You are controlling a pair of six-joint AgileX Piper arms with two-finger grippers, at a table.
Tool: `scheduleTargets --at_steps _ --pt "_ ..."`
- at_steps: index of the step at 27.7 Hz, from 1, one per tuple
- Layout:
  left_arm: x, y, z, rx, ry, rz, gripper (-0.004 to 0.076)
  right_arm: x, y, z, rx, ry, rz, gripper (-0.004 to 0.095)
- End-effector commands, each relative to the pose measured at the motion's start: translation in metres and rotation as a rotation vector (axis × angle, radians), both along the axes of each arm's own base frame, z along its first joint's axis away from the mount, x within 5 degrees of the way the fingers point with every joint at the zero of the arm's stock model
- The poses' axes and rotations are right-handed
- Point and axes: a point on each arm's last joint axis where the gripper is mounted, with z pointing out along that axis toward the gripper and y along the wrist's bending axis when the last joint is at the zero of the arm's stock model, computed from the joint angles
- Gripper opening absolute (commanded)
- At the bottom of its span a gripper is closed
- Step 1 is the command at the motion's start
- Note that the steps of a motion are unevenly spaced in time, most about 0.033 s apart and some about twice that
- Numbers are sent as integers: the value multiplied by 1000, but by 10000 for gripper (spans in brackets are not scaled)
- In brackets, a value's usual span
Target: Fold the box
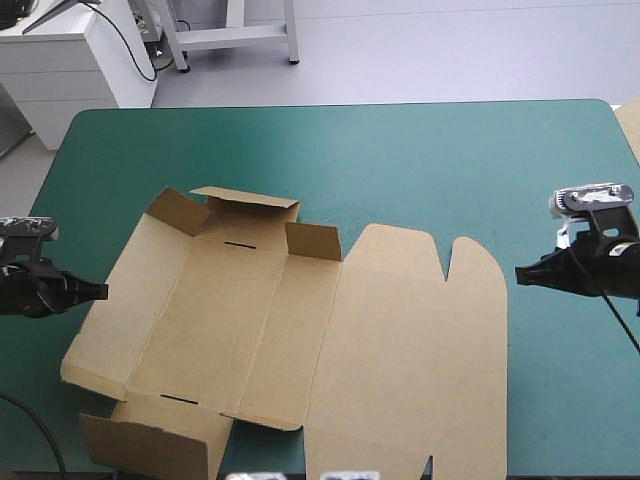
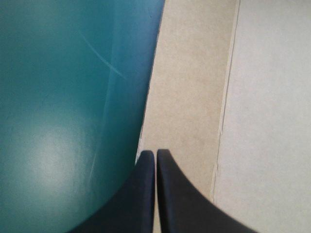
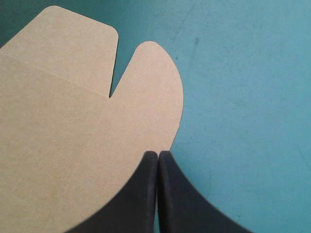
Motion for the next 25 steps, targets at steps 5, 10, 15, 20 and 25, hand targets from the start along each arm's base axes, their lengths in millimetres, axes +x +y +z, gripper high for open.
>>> scheduleTargets --at_steps 5,10,15,20,25 --pt "4 1 17 40 -108 -9 -6 3 -1 11 6 -83 -11 -20" --pt "4 1 17 41 -110 -8 114 3 -1 11 -1 -84 -6 -20" --pt "3 1 17 40 -95 -14 336 3 -1 11 -16 -84 0 -20" --pt "7 6 12 53 -87 -3 360 3 -1 11 -16 -84 0 -20" --pt "15 15 -13 37 89 -35 350 5 -2 12 -16 -111 -12 -19"
